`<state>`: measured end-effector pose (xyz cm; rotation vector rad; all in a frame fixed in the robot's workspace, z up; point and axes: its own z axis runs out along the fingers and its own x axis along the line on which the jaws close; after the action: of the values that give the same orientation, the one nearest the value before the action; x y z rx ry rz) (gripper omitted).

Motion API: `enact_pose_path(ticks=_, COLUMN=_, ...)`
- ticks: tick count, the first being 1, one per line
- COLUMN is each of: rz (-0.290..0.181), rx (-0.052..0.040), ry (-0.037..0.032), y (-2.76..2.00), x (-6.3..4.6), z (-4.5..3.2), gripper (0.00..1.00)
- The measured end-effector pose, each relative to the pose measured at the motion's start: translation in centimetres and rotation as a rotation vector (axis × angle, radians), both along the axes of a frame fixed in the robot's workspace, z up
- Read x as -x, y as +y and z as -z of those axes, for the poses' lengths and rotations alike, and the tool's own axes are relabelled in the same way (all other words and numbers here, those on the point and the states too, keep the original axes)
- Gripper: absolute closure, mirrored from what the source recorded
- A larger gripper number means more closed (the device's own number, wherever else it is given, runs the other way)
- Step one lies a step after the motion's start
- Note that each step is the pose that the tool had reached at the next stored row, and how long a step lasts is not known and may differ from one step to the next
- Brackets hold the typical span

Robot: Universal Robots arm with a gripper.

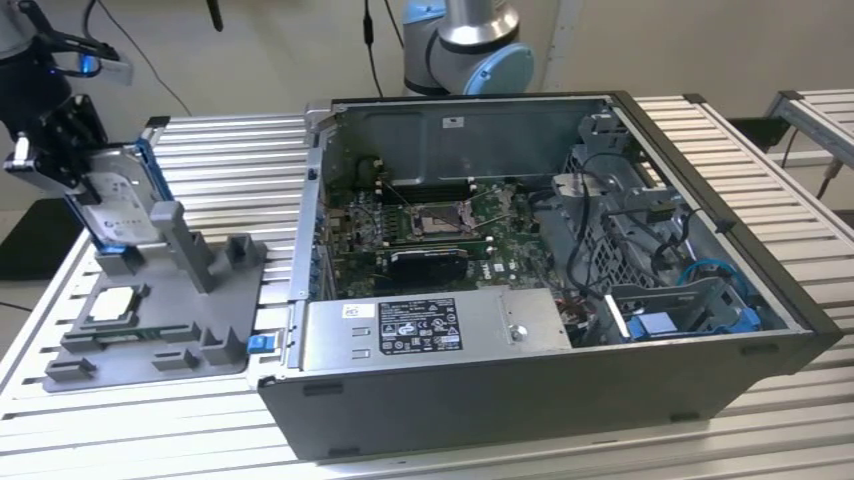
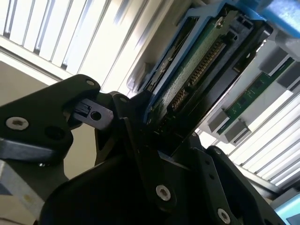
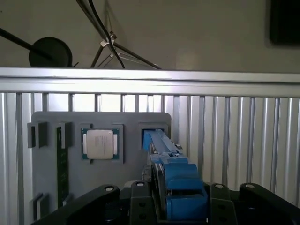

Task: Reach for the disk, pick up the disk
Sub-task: 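Pick up the disk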

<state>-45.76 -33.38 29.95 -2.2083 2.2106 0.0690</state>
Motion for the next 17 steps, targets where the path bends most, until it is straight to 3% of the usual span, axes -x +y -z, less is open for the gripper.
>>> enact_pose_path(ticks=17, rz=0.0, rx=0.0, ry=0.0001, y=0.0, x=0.0, z=-2.11, gripper=1.0)
